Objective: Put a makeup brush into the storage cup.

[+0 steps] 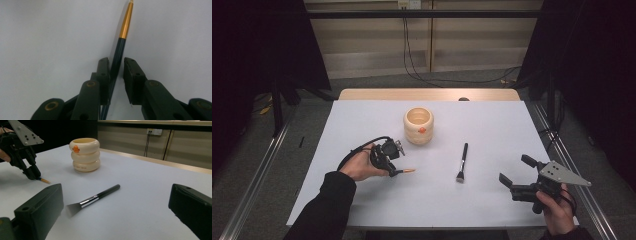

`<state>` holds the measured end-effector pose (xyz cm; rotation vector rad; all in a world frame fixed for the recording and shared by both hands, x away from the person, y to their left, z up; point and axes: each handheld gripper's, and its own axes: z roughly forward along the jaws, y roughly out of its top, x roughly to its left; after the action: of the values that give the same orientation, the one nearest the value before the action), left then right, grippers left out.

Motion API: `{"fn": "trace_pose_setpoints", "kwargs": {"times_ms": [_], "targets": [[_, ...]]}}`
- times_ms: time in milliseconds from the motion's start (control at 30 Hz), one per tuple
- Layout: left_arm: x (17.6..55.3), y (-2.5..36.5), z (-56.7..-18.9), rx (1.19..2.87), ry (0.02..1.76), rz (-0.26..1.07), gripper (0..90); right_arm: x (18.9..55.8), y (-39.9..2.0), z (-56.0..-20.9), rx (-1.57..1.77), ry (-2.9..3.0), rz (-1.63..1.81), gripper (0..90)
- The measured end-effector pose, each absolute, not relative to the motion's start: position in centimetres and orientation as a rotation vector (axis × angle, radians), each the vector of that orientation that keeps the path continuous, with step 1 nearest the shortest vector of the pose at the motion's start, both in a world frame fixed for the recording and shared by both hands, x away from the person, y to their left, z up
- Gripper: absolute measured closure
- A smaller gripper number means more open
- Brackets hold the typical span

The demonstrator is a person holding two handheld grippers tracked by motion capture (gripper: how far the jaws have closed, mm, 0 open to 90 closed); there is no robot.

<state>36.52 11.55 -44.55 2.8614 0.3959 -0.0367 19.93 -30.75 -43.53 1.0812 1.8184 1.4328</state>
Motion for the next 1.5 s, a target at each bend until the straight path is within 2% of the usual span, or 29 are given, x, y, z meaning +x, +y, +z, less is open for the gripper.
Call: {"fn": "trace_pose_setpoints", "kwargs": {"times_ms": [333,400,933,1500], "targets": [[36.7,11.3,-44.6,2.867,0.436,-0.058,82.3,19.9,-30.8,-43.6,1.085,1.821,1.430,0.0],[36.9,11.5,-44.6,2.850,0.490,-0.090,83.3,19.9,-30.8,-43.6,1.090,1.821,1.431,0.0],[37.3,11.8,-44.6,2.816,0.577,-0.139,83.5,20.0,-30.8,-43.6,1.099,1.815,1.426,0.0],[37.1,12.2,-44.4,2.808,0.606,-0.112,83.6,20.0,-30.9,-43.6,1.102,1.808,1.418,0.0]]}}
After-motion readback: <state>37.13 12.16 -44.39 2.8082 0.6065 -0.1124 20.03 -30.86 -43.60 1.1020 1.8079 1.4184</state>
